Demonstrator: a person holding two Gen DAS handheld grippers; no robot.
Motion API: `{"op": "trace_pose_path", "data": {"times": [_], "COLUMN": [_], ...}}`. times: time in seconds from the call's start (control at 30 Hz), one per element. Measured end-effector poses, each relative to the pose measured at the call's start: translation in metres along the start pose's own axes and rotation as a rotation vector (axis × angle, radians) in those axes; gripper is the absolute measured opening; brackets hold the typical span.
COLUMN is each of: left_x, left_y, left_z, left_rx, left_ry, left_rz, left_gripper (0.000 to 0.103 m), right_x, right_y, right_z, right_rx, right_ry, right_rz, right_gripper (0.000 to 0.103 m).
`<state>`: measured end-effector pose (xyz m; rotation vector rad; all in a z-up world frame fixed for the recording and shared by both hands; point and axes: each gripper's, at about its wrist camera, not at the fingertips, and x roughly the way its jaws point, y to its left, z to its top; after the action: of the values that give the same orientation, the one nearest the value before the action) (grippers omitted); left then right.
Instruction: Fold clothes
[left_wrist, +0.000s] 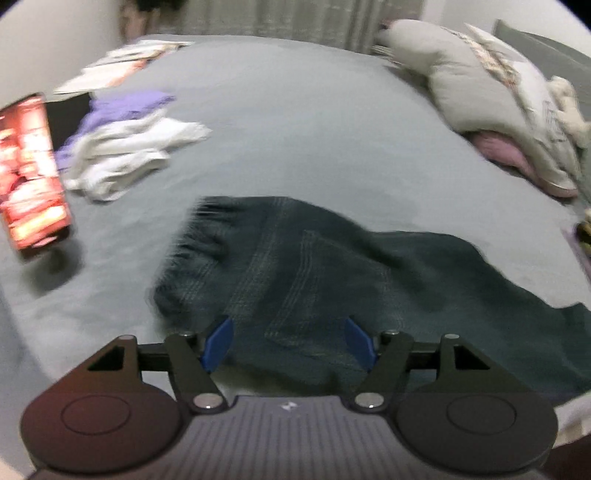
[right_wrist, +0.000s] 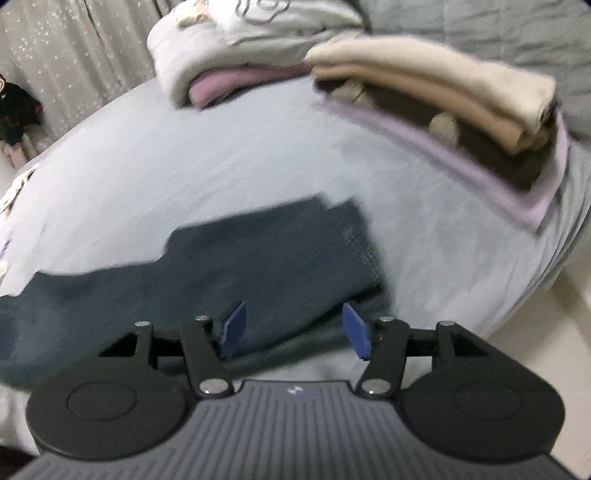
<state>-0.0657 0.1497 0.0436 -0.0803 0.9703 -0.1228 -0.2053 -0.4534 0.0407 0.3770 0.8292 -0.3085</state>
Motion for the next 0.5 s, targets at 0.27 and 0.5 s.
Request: {"op": "trace_pose_path", "data": {"times": [0.27,0.5], "left_x": [0.035,0.06], "left_y": [-0.044,-0.056], "left_z": [-0.012,-0.026], "left_rx": [0.066,0.16], "left_ry": [0.036,-0.008], "left_rz": [-0.035,-0.011], "left_gripper": [0.068,0.068], "right_x": [0.04,0.034], "right_y": [-0.032,-0.049], "right_z": [0.011,-0.006], "right_rx": [0.12,0.298], "right_ry": [0.045,0.06], "right_rz": [0.019,0.106], "right_gripper": [0.059,0.057]}}
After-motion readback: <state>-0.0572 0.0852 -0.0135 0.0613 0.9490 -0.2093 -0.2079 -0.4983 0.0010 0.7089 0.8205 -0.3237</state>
